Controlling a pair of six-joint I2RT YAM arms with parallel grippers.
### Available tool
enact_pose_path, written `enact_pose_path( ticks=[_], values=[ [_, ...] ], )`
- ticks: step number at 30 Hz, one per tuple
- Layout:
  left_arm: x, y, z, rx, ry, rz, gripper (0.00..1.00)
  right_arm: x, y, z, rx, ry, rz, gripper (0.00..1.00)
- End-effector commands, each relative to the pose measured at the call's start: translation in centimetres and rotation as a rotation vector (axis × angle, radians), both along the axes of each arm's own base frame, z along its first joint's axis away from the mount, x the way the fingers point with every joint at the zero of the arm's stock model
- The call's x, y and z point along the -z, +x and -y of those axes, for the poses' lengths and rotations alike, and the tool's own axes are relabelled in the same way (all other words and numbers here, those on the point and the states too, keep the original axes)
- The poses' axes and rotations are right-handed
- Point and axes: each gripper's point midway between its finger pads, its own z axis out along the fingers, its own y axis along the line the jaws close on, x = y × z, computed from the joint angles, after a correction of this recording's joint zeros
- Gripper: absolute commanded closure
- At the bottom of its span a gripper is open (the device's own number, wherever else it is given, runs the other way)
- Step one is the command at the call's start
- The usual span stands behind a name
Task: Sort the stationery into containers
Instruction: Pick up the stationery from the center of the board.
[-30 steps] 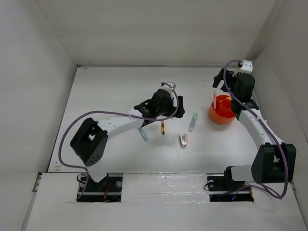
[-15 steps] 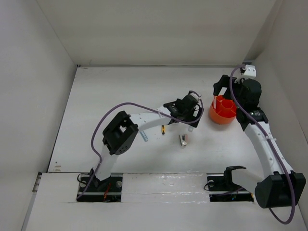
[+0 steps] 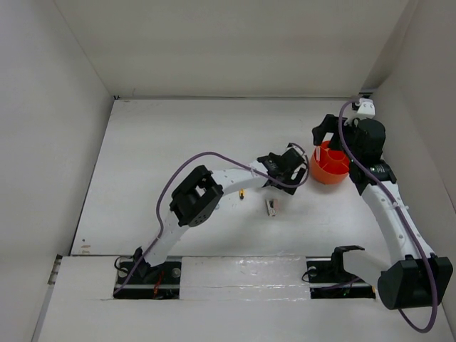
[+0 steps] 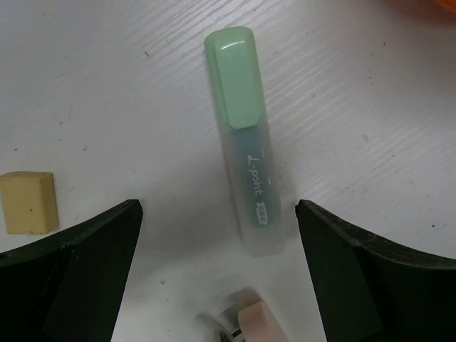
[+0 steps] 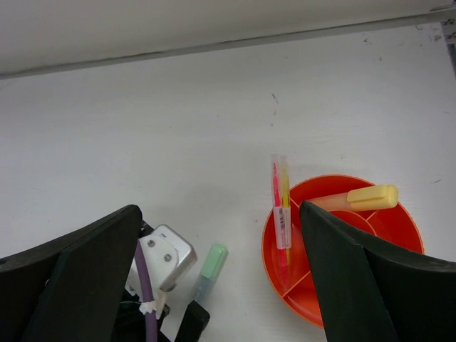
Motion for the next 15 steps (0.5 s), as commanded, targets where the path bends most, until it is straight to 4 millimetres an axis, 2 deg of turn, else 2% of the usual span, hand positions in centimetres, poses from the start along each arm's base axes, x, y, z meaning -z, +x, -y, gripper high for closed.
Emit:
enact_pose_path(
  ticks=[1, 6, 10, 14, 15],
  values=[
    [-1.8, 0.2, 1.2, -0.022, 0.006, 0.054, 0.13, -1.0, -0.2, -0.6, -0.031, -0.005, 0.037, 0.02],
    [0.3, -0.3, 1.3, -0.040, 0.074, 0.050, 0.19, -1.8, -0.6, -0.8, -0.040, -0.002, 0.058, 0.02],
    [1.2, -0.3, 0.9, -0.051, 0.101, 0.039, 0.28, -2.2, -0.9, -0.9, -0.050, 0.001, 0.069, 0.04],
    [2.0, -0.6, 0.6, -0.059, 0.117, 0.025, 0.59, -2.5, -1.1, -1.1, -0.059, 0.003, 0.078, 0.05],
    [2.1, -0.7, 0.4, -0.059, 0.127, 0.020, 0.73, -2.5, -1.0, -0.7, -0.050, 0.003, 0.078, 0.05]
  ],
)
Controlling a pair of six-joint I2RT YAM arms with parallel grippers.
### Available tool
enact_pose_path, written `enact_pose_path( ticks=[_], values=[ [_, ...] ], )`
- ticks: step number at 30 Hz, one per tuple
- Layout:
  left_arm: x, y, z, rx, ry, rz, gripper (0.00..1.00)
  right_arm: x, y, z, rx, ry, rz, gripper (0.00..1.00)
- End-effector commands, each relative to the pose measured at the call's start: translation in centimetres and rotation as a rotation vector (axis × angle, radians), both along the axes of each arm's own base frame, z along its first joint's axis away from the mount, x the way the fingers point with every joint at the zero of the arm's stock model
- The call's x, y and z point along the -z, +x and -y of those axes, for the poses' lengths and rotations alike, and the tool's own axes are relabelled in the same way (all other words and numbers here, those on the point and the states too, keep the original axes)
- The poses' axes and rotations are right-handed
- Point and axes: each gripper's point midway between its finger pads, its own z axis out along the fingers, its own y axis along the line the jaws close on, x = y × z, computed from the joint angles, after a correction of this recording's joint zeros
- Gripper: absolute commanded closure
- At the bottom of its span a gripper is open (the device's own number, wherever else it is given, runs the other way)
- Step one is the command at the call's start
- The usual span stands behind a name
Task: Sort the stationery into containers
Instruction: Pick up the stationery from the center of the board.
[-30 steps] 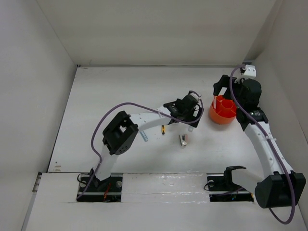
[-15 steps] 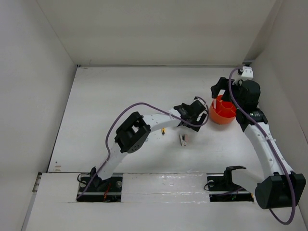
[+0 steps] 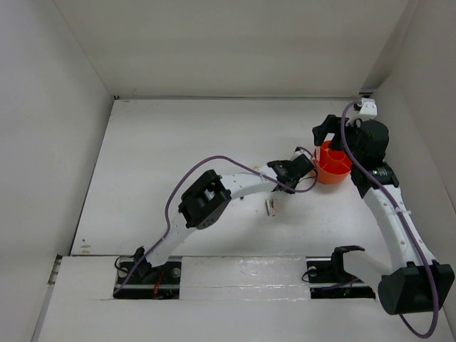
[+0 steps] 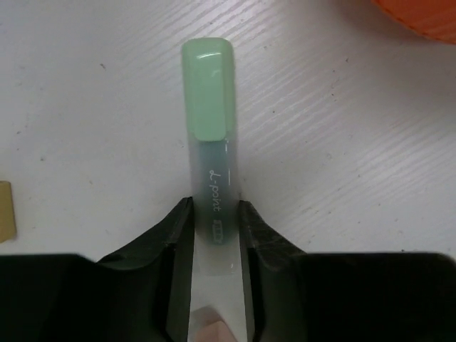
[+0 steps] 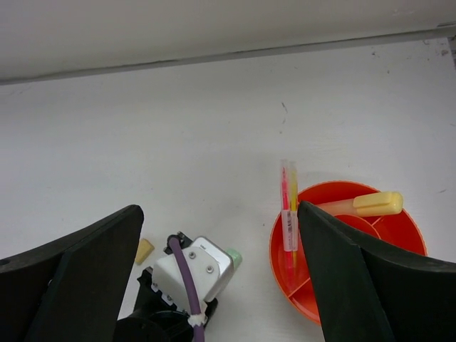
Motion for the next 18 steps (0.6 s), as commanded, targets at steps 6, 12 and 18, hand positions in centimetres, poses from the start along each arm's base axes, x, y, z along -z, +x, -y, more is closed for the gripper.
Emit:
enact_pose_path(
  ticks=[6, 12, 18],
  values=[
    [1.3, 0.6, -4.0, -0.085, 0.110, 0.020, 1.00, -1.4, -0.5, -0.4, -0.062, 0.019, 0.043, 0.06],
    [-6.4, 2.6, -5.7, -0.189, -0.074, 0.189, 1.00, -1.2, -0.5, -0.8, -0.112, 0.046, 0.059, 0.06],
    [-14.6, 2.0, -6.7, -0.195, -0.364, 0.325, 1.00, -0.6, -0.8, -3.7, -0.291, 0.118, 0.072, 0.07]
  ],
)
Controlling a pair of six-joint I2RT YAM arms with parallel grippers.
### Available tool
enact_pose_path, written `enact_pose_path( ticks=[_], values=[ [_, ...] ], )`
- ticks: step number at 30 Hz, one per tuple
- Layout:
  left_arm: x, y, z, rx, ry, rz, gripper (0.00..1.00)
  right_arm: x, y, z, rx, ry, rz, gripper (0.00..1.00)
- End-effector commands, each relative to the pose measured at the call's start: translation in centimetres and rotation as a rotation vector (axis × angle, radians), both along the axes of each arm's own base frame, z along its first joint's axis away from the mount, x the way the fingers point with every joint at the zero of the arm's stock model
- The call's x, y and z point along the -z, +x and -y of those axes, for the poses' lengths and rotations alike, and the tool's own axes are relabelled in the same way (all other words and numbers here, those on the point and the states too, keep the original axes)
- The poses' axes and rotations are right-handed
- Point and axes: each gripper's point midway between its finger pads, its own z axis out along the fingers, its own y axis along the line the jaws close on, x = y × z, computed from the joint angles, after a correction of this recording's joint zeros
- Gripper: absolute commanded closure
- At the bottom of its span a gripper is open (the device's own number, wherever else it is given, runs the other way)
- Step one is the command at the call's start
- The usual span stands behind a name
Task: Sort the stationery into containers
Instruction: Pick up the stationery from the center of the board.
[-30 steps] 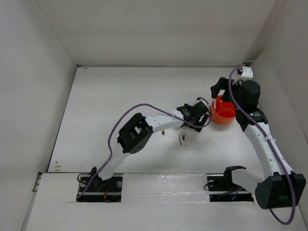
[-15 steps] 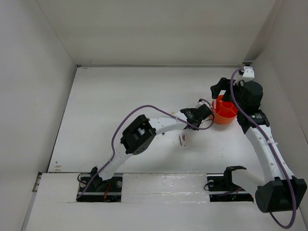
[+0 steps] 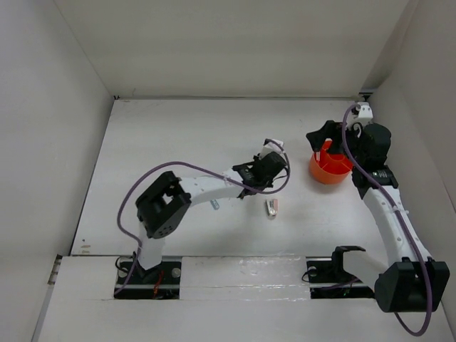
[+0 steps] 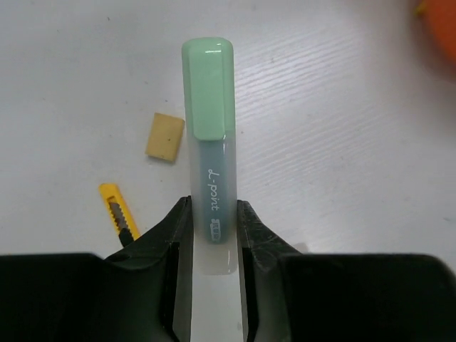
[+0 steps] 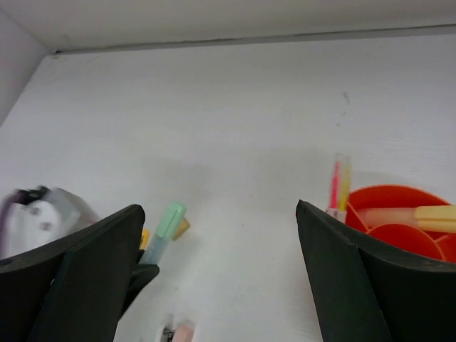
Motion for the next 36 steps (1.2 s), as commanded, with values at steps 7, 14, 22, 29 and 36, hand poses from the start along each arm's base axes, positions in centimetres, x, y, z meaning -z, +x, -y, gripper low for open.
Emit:
enact_pose_path(
  ticks=[7, 14, 22, 29, 36],
  values=[
    [-14.4, -0.5, 1.9, 0.118, -0.460, 0.264, 1.00, -2.2, -0.6, -6.0, -0.308, 0.212, 0.104, 0.07],
    [-17.6, -2.3, 2.0, 0.218, -0.572, 0.315, 1.00, -2.6, -0.8, -9.8, -0.404, 0.253, 0.118, 0.06],
    [-17.9, -2.4, 1.6, 0.222, -0.574, 0.327, 1.00, 0.2, -0.5, -12.8, -0.434, 0.299, 0.017, 0.09],
    [-18.1, -2.1, 1.1, 0.195, -0.574, 0.344, 1.00, 0.9, -0.9, -14.2, -0.457, 0.314, -0.018, 0.28],
    [-17.8, -1.9, 0.8, 0.182, -0.562, 0.356, 1.00, 0.0, -1.4, -15.2, -0.492, 0.322, -0.021, 1.00]
  ],
)
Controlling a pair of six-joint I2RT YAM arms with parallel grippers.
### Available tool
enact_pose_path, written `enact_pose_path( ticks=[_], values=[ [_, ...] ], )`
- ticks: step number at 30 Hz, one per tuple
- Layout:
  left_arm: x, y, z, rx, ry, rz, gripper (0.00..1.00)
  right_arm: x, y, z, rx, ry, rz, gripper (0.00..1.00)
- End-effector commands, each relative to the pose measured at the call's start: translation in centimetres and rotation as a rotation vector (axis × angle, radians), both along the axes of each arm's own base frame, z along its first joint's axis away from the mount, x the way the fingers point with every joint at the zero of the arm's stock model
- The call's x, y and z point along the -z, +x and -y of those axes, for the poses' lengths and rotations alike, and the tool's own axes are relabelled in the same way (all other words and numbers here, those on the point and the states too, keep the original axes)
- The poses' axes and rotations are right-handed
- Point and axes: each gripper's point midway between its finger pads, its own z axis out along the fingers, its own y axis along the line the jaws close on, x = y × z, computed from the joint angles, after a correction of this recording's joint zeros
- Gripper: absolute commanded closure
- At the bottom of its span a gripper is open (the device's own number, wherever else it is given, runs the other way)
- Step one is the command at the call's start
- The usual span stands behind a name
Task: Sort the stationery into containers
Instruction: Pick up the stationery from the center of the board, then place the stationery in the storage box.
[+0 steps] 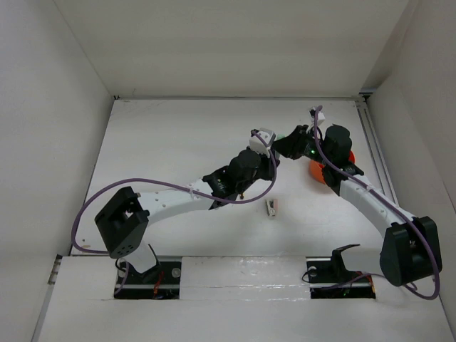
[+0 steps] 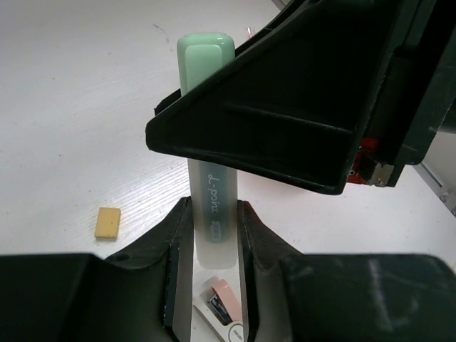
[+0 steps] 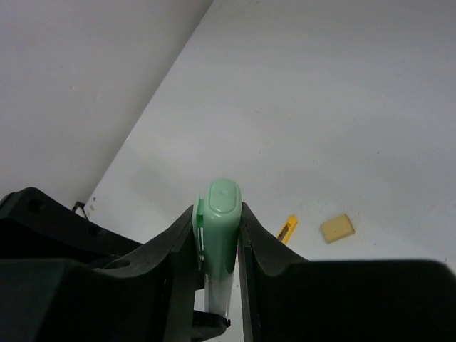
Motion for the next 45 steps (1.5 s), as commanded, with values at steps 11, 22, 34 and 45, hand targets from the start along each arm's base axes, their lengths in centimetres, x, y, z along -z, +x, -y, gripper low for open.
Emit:
enact_pose_path(
  ticks=[11, 22, 34, 45],
  values=[
    [-4.7, -2.3, -1.8, 0.015, -0.107, -0.011, 0.01, -5.8, 6.1, 7.7, 0.186, -0.033, 0.336, 1.00],
    [-6.1, -4.6, -6.5, -0.051, -0.115, 0.016, 0.01, -5.5, 10.5, 17.9, 0.417, -0.143, 0.492, 1.00],
    [-4.8, -5.5, -4.7, 0.045, -0.098, 0.007, 0.01, -3.3, 10.9, 21.8, 0.492, -0.143, 0.560, 1.00],
    [-4.0, -5.7, -4.1, 0.077, -0.086, 0.003, 0.01, 0.3, 10.9, 23.6, 0.542, -0.172, 0.495, 1.00]
  ],
)
